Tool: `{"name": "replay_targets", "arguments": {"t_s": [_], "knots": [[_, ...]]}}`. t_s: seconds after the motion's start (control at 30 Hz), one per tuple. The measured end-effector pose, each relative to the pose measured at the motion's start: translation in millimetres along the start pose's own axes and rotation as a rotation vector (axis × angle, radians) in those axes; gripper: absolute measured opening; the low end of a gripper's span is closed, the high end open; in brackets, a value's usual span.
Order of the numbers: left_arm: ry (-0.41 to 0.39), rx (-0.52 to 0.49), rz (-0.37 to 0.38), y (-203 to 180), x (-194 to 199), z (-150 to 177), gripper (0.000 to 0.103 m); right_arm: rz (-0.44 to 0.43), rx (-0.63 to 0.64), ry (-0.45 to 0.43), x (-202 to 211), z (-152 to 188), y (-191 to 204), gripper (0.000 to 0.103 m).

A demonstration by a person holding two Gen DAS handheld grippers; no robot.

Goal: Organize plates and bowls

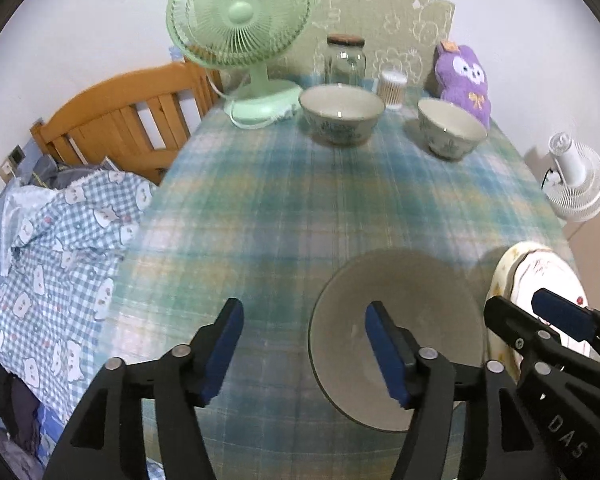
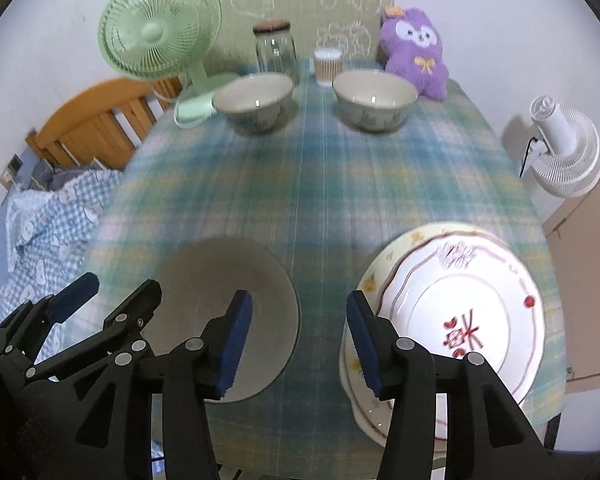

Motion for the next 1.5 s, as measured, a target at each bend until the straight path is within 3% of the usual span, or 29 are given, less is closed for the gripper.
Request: {"name": "replay_targets", "arguments": {"t_s": [0.33, 0.53, 0.7, 1.3, 1.4, 1.5], "knots": [[-0.062, 0.058, -0.022, 11.6, 24.6, -50.9, 0.085, 0.015, 0.011, -0.105, 37.1, -55.9, 2.9, 0.063], [-0.105, 0.083, -0.018, 18.7, 22.5, -87.0, 0.087, 0.042, 0.015, -0.163, 41.6, -92.2, 1.4, 0.076], [-0.127, 0.068, -0.005, 18.3, 10.7, -116.0, 0.09, 0.058, 0.004, -0.193, 33.6, -123.4, -3.5, 0.079], [-0.155, -0.011, 0.023, -12.6, -59.1, -195.3, 0.092, 0.073, 0.029, -0.181, -47.5, -214.4, -14.1, 0.079], [-0.154, -0.018, 0.034, -20.0, -77.2, -206.9, 0.082, 0.08, 0.027, -0.172, -65.5, -226.9, -20.1, 0.079], [-0.144, -0.022, 0.035, -27.6, -98.9, -215.1, 0.081, 0.109, 0.038, -0.164, -83.9, -237.5, -25.6, 0.079]]}}
Point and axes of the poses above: each gripper's, at about its wrist camera, not at the fingertips, and x roughly against the way its jaws point, y to its left, z to its underside, the point moved 10 cm from there along -x, roughly the way its jaws point, and after that the axes turned 15 degrees about -z, right-handed, at the moved point
